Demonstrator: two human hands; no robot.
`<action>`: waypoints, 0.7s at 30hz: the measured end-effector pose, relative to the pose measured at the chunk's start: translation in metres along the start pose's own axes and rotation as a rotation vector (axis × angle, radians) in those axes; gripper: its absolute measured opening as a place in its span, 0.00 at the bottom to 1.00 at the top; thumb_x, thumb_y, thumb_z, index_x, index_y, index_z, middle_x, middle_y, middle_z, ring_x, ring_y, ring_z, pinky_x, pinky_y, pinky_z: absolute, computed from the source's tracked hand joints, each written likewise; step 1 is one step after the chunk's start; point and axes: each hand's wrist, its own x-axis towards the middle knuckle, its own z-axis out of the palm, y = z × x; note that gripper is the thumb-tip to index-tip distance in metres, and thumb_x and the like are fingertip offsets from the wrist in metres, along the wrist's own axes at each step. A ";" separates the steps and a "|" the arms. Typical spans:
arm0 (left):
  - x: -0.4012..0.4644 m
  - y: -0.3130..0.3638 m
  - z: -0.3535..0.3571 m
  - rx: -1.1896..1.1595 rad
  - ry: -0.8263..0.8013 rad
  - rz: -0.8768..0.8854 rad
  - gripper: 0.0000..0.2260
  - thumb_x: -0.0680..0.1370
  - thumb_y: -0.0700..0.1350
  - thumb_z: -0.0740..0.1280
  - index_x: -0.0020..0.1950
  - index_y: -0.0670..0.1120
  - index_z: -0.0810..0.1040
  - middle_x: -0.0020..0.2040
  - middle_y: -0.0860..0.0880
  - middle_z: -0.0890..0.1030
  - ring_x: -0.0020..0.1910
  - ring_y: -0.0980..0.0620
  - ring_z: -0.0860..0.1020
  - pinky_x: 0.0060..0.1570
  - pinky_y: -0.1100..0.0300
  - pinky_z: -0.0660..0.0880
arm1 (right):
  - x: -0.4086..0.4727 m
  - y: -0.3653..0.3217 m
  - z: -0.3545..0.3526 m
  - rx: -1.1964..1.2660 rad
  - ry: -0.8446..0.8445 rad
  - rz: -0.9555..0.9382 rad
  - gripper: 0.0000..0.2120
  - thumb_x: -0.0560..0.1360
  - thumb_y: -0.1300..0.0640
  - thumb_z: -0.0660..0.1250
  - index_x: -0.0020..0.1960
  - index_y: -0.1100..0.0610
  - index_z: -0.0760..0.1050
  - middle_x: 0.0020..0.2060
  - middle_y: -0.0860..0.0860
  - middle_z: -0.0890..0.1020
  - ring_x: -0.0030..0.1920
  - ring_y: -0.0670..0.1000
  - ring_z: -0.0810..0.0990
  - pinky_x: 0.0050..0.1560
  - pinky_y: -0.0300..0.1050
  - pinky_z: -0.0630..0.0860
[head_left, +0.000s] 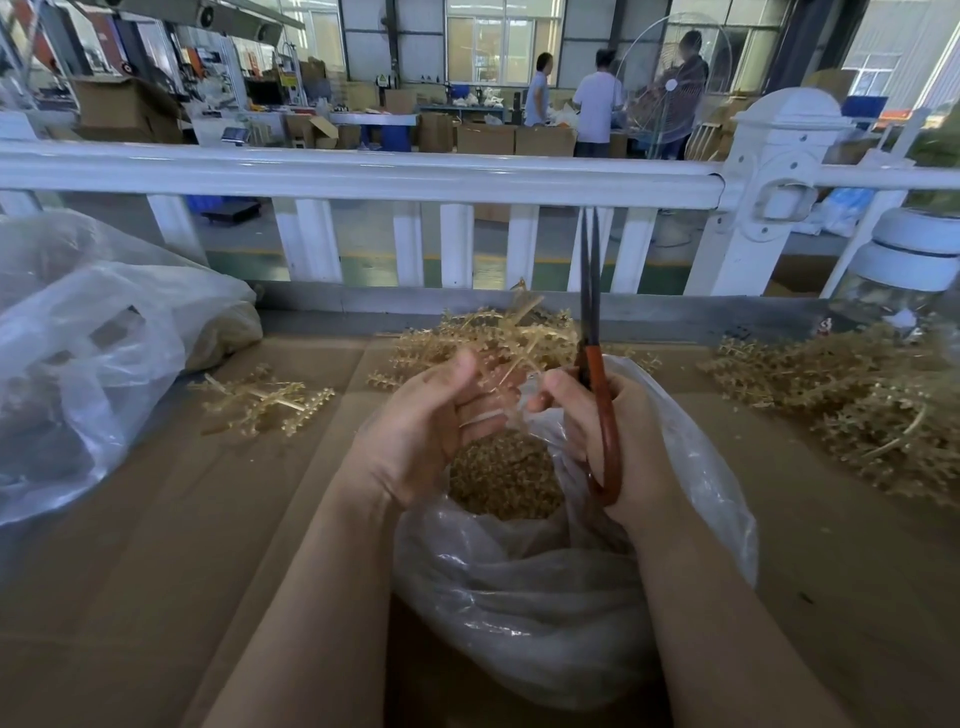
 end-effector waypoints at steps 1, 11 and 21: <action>-0.001 -0.001 0.002 0.053 -0.007 -0.007 0.42 0.59 0.65 0.79 0.63 0.40 0.77 0.57 0.44 0.83 0.54 0.48 0.82 0.51 0.58 0.79 | -0.001 -0.001 -0.001 0.033 0.001 -0.008 0.12 0.81 0.63 0.65 0.43 0.70 0.77 0.21 0.43 0.75 0.23 0.39 0.75 0.26 0.28 0.69; 0.001 -0.007 0.008 0.158 0.083 -0.018 0.08 0.69 0.44 0.74 0.46 0.45 0.87 0.43 0.43 0.86 0.37 0.53 0.83 0.39 0.63 0.80 | 0.001 0.004 0.000 -0.024 0.052 -0.059 0.10 0.81 0.58 0.68 0.44 0.63 0.81 0.25 0.42 0.77 0.27 0.39 0.76 0.33 0.31 0.69; 0.004 -0.002 0.003 -0.184 0.237 0.005 0.06 0.67 0.40 0.73 0.41 0.41 0.85 0.34 0.47 0.84 0.31 0.57 0.82 0.36 0.65 0.81 | 0.005 0.009 0.001 -0.121 0.117 -0.080 0.11 0.75 0.50 0.74 0.45 0.59 0.81 0.35 0.50 0.85 0.38 0.45 0.83 0.43 0.32 0.76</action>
